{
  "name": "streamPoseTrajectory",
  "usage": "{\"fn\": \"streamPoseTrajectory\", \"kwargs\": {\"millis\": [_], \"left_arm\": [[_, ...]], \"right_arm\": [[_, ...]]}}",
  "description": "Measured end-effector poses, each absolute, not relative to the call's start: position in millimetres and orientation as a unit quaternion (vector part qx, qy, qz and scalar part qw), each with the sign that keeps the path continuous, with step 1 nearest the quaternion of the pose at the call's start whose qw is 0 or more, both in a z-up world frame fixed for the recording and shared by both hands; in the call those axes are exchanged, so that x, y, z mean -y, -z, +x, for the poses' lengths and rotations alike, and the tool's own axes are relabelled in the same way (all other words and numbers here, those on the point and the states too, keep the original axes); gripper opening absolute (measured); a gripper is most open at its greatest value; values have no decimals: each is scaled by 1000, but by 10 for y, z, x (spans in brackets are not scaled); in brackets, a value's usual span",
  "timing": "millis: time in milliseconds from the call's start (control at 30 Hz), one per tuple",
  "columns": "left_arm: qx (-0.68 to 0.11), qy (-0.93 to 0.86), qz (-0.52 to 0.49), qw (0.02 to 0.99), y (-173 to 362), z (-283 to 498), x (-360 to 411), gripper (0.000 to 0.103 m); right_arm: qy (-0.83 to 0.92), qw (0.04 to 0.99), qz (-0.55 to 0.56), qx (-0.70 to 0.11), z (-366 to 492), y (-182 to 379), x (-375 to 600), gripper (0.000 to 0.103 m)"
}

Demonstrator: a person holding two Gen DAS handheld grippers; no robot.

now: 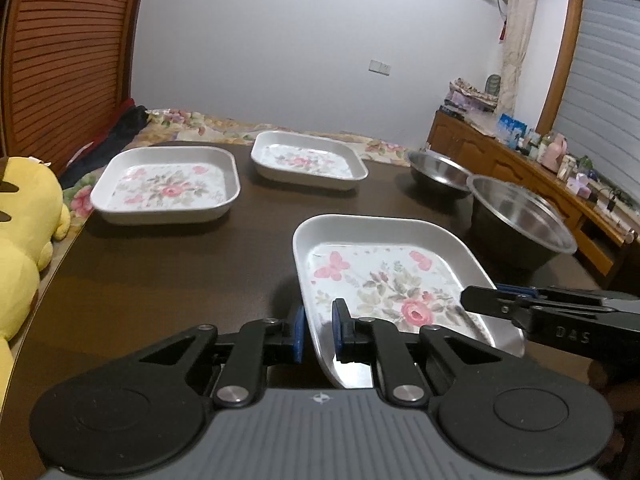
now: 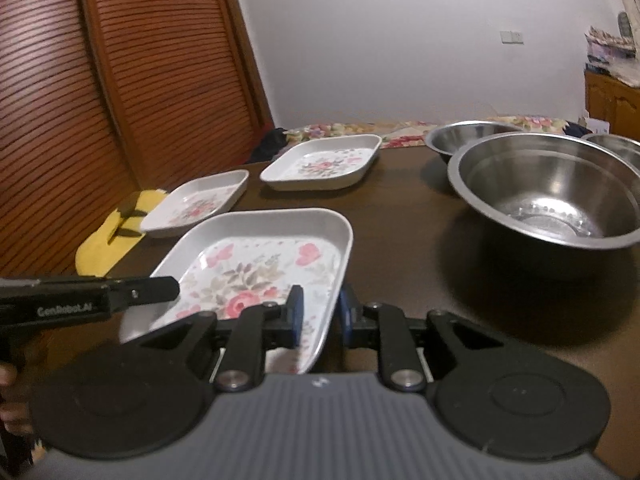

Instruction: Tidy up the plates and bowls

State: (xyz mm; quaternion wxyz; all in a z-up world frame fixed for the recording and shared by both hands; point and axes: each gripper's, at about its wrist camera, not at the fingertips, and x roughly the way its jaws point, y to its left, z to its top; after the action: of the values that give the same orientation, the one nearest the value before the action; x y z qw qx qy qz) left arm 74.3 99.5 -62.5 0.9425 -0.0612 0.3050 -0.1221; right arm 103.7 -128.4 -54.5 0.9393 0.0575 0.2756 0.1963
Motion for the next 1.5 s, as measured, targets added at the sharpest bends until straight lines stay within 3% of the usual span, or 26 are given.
{"fn": "streamPoseTrajectory", "kwargs": {"millis": [933, 1033, 1133, 1367, 1500], "left_arm": [[-311, 105, -74, 942, 740, 720, -1094, 14], [-306, 101, -76, 944, 723, 702, -1118, 22], [-301, 97, -77, 946, 683, 689, -1156, 28], [-285, 84, -67, 953, 517, 707, -1254, 40], [-279, 75, -48, 956, 391, 809, -1346, 41]], "right_arm": [[-207, 935, 21, -288, 923, 659, 1169, 21], [-204, 935, 31, -289, 933, 653, 1213, 22], [-198, 935, 49, -288, 946, 625, 1287, 33], [-198, 942, 60, -263, 959, 422, 1392, 34], [-218, 944, 49, -244, 1040, 222, 1316, 35]]}}
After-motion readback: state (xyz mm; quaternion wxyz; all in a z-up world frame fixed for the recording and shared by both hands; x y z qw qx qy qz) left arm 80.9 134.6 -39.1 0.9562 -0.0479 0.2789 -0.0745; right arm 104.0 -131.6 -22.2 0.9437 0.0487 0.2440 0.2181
